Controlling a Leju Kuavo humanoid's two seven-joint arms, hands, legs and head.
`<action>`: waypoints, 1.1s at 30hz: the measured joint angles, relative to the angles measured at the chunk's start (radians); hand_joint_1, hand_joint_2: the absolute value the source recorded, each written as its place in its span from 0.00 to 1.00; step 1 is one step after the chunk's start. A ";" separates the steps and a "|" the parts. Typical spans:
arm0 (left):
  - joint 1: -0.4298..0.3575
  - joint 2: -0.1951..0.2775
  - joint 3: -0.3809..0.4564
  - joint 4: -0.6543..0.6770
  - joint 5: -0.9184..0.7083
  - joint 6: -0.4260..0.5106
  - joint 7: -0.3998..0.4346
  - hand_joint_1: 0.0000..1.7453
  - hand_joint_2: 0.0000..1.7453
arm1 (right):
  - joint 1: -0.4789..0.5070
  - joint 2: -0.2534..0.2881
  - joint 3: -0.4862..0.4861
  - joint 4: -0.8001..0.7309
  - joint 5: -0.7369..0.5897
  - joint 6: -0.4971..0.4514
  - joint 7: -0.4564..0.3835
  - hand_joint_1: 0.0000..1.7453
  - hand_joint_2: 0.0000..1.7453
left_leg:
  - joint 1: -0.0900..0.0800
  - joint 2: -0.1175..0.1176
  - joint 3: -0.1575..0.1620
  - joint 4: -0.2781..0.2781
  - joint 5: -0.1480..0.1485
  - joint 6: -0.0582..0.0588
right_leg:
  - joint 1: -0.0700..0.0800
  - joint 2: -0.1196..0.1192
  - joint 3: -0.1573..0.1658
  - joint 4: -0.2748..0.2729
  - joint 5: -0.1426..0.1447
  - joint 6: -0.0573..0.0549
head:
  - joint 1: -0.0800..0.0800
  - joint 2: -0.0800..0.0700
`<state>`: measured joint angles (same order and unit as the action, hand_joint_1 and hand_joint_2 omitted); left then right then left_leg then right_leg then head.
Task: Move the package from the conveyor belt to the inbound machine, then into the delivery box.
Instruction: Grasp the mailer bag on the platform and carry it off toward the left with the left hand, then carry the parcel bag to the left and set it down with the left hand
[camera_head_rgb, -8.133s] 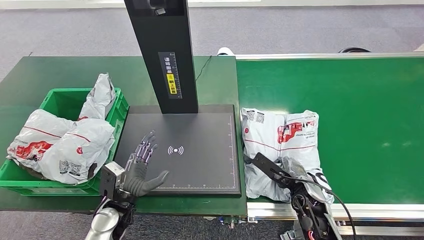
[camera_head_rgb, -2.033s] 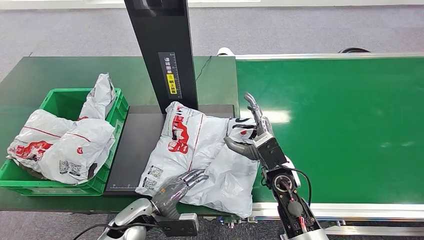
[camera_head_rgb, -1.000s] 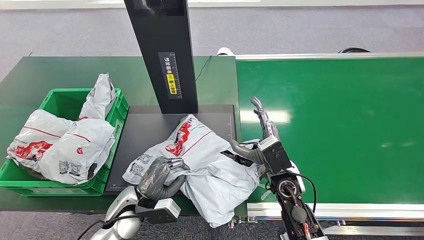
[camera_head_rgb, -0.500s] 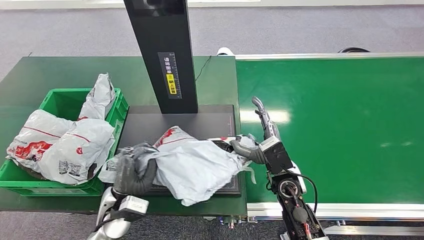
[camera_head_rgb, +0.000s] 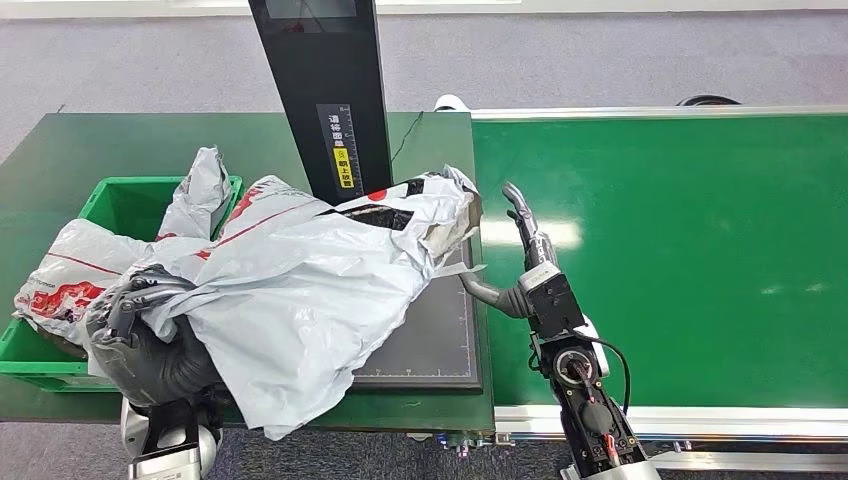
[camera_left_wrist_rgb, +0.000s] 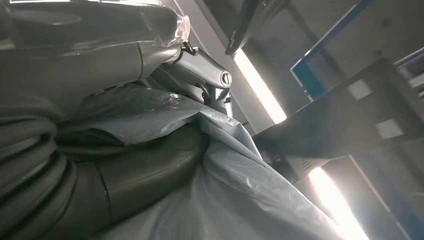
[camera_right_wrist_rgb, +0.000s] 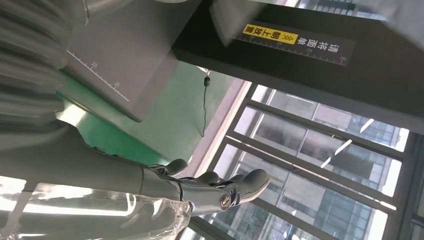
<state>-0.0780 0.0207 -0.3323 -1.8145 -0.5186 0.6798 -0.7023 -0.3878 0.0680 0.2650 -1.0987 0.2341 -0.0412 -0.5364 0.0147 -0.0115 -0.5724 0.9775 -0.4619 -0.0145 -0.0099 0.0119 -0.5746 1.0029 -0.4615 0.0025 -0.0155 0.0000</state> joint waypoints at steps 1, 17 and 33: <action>0.001 0.001 -0.001 -0.008 0.000 0.000 0.000 1.00 1.00 | -0.001 0.001 0.000 0.002 -0.001 0.000 0.000 0.00 1.00 | 0.000 0.000 0.000 0.000 0.000 0.000 | 0.000 0.000 0.000 0.000 0.000 0.000 | 0.000 0.000; 0.002 0.011 0.048 -0.175 -0.082 0.000 0.000 1.00 1.00 | -0.006 0.004 0.000 0.020 -0.008 -0.003 -0.010 0.00 1.00 | 0.000 0.000 0.000 0.000 0.000 0.000 | 0.000 0.000 0.000 0.000 0.000 0.000 | 0.000 0.000; -0.435 -0.006 0.554 -0.006 -0.468 0.000 0.023 1.00 1.00 | 0.056 -0.020 0.012 0.008 -0.039 -0.082 -0.021 0.00 1.00 | 0.000 0.001 0.002 0.000 0.001 0.001 | 0.000 0.000 0.000 0.000 0.001 -0.001 | 0.002 0.000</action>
<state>-0.5128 0.0150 0.2213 -1.8204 -0.9862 0.6801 -0.6790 -0.3316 0.0479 0.2775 -1.0903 0.1948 -0.1228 -0.5572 0.0148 -0.0107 -0.5707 0.9776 -0.4605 -0.0140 -0.0096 0.0121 -0.5744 1.0030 -0.4601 0.0014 -0.0137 0.0000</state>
